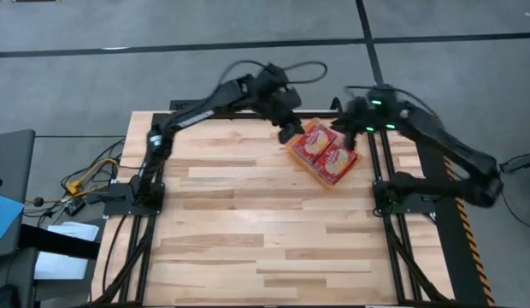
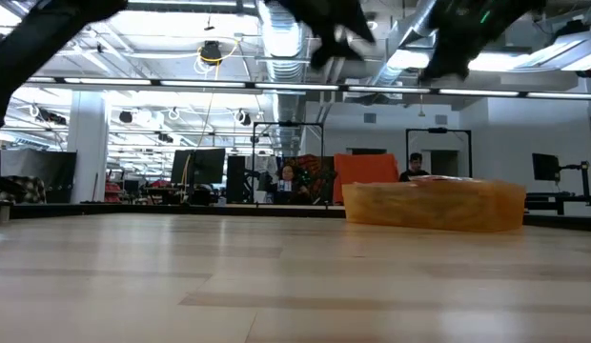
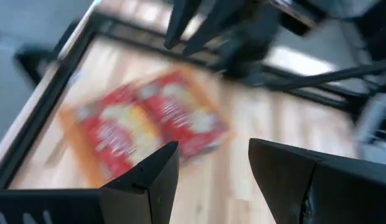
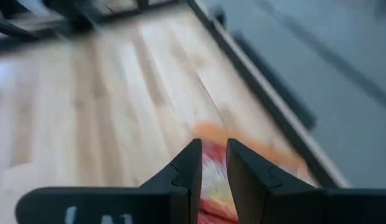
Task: Sort popcorn bags into baskets
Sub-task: Return to Home Position
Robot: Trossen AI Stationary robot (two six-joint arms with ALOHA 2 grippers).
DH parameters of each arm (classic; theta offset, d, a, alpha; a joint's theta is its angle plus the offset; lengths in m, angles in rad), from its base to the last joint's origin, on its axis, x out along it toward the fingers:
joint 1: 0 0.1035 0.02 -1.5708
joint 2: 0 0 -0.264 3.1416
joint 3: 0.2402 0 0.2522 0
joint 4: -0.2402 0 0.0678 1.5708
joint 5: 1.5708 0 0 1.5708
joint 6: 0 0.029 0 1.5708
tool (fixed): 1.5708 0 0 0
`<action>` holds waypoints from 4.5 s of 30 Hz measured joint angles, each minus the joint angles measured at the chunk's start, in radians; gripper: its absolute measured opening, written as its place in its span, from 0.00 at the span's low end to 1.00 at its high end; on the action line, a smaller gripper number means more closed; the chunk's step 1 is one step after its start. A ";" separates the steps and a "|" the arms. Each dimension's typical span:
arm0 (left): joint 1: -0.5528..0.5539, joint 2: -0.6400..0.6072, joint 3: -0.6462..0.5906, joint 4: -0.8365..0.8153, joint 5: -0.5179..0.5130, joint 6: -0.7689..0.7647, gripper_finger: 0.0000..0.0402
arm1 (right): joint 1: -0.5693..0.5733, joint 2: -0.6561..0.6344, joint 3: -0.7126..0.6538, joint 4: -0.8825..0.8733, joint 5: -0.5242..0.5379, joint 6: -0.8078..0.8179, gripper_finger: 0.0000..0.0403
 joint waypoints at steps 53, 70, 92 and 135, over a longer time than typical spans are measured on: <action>-0.374 -1.858 -2.343 1.256 -0.797 -0.319 0.45 | 0.196 -0.991 -0.382 0.067 0.114 0.425 0.24; -0.374 -2.121 -2.343 0.903 -0.805 -0.379 0.45 | 0.198 -0.991 -0.441 0.013 -0.005 0.414 0.24; -0.374 -2.121 -2.339 0.881 -0.812 -0.553 0.45 | 0.198 -0.991 -0.524 0.191 0.050 0.662 0.24; -0.374 -2.121 -2.338 0.880 -0.812 -0.553 0.45 | 0.316 -0.990 -0.913 0.415 0.037 1.092 0.24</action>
